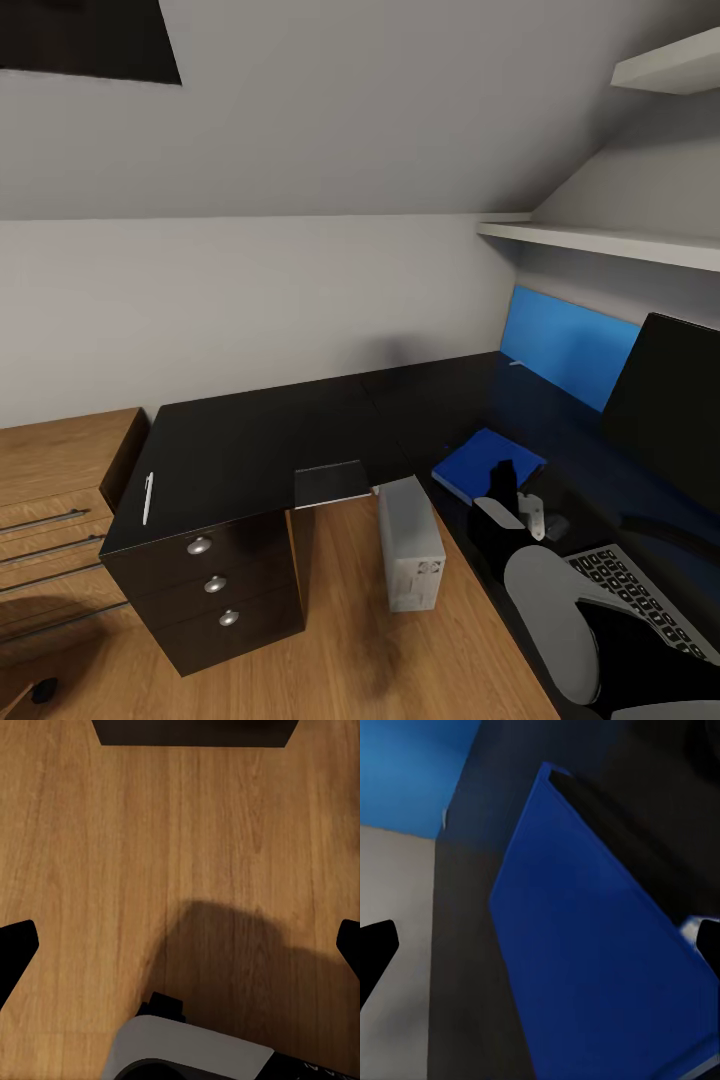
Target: In the bedroom, organize the workspace by keeping the computer under the desk, ensuring the monitor is on the desk, placing the keyboard on the desk next to the monitor, placing the mouse on the desk next to the keyboard, moving the folder from the swivel chair onto the desk next to the mouse, stacking the notebook on top of the folder with the pen on top of the notebook, and positioning the swivel chair next to the desk.
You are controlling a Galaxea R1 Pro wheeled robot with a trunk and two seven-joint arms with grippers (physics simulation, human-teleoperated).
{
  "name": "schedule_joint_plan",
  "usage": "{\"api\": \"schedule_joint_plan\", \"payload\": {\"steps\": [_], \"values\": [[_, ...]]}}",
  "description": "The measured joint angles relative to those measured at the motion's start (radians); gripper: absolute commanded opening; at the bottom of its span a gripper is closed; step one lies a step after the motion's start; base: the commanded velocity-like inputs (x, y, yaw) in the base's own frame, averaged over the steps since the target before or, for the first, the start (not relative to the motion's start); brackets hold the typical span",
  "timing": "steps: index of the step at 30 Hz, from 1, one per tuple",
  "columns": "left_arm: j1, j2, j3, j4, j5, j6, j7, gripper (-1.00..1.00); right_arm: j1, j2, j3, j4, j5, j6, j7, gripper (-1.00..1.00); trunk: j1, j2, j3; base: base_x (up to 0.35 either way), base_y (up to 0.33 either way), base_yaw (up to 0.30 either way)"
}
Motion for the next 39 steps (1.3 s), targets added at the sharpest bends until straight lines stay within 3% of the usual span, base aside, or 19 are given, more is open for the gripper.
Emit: {"api": "schedule_joint_plan", "payload": {"steps": [14, 39], "values": [[0.0, -0.001, 0.001, 0.001, -0.001, 0.001, 0.0, 1.0, 0.0, 0.001, 0.001, -0.001, 0.002, 0.0, 0.001, 1.0, 0.0, 0.0, 0.0, -0.023, 0.0, 0.0], [0.0, -0.002, -0.004, 0.002, 0.001, 0.009, 0.0, 1.0, 0.0, 0.008, 0.004, -0.003, 0.008, -0.002, 0.01, 1.0, -0.096, 0.175, 0.078, 0.0, 0.0, 0.0]]}}
